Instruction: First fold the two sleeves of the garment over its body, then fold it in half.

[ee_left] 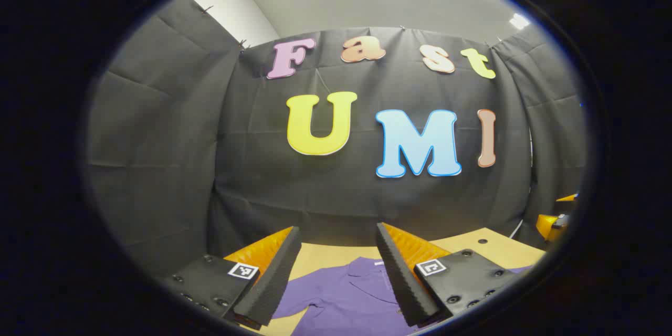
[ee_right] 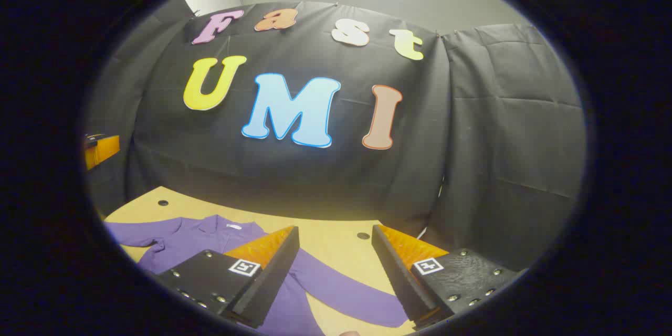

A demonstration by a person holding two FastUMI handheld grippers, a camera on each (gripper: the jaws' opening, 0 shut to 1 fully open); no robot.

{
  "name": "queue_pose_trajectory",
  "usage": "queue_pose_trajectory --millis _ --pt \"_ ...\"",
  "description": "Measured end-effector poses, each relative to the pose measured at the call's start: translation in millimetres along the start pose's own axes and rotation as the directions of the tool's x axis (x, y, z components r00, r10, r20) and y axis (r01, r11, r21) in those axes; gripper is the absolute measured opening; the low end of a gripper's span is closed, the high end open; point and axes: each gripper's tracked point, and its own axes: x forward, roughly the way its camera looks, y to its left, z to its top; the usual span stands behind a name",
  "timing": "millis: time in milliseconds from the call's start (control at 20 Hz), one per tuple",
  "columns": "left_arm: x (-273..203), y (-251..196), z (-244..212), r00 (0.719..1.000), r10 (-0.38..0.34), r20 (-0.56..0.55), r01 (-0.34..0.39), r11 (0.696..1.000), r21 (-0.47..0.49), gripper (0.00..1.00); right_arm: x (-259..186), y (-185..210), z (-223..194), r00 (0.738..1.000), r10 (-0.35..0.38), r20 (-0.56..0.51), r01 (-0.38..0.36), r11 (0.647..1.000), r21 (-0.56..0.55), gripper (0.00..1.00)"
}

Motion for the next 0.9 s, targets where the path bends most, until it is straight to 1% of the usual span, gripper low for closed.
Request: queue_pose_trajectory --millis 250,350,400,550,750,900 --pt "-3.2 2.2 -2.7 1.000 0.008 -0.014 -0.008 1.000 0.008 0.94 4.0 8.8 -4.4 1.000 0.019 -0.004 -0.018 1.000 0.021 0.90" --pt "-4.0 2.1 -3.0 1.000 0.009 -0.017 -0.009 1.000 0.010 0.93 5.8 6.4 -7.6 1.000 0.008 -0.009 -0.008 1.000 0.017 0.91" --pt "-4.4 3.1 -2.8 1.000 0.011 -0.017 -0.011 1.000 0.011 0.95 6.4 5.6 -11.5 1.000 0.002 -0.017 -0.002 1.000 0.015 0.90" --pt "-5.5 3.4 -4.4 1.000 0.014 -0.025 -0.014 1.000 0.011 0.95 9.3 3.5 -21.6 0.999 -0.010 -0.052 0.011 0.999 0.036 0.90" --pt "-7.4 3.3 -6.7 0.999 0.015 -0.041 -0.015 1.000 0.005 0.95 15.6 -7.4 -49.9 0.990 -0.048 -0.133 0.058 0.996 0.072 0.90" --pt "-8.2 5.2 -7.9 0.998 0.028 -0.053 -0.028 1.000 0.007 0.95 20.4 -20.1 -84.0 0.972 -0.082 -0.221 0.103 0.991 0.084 0.90"
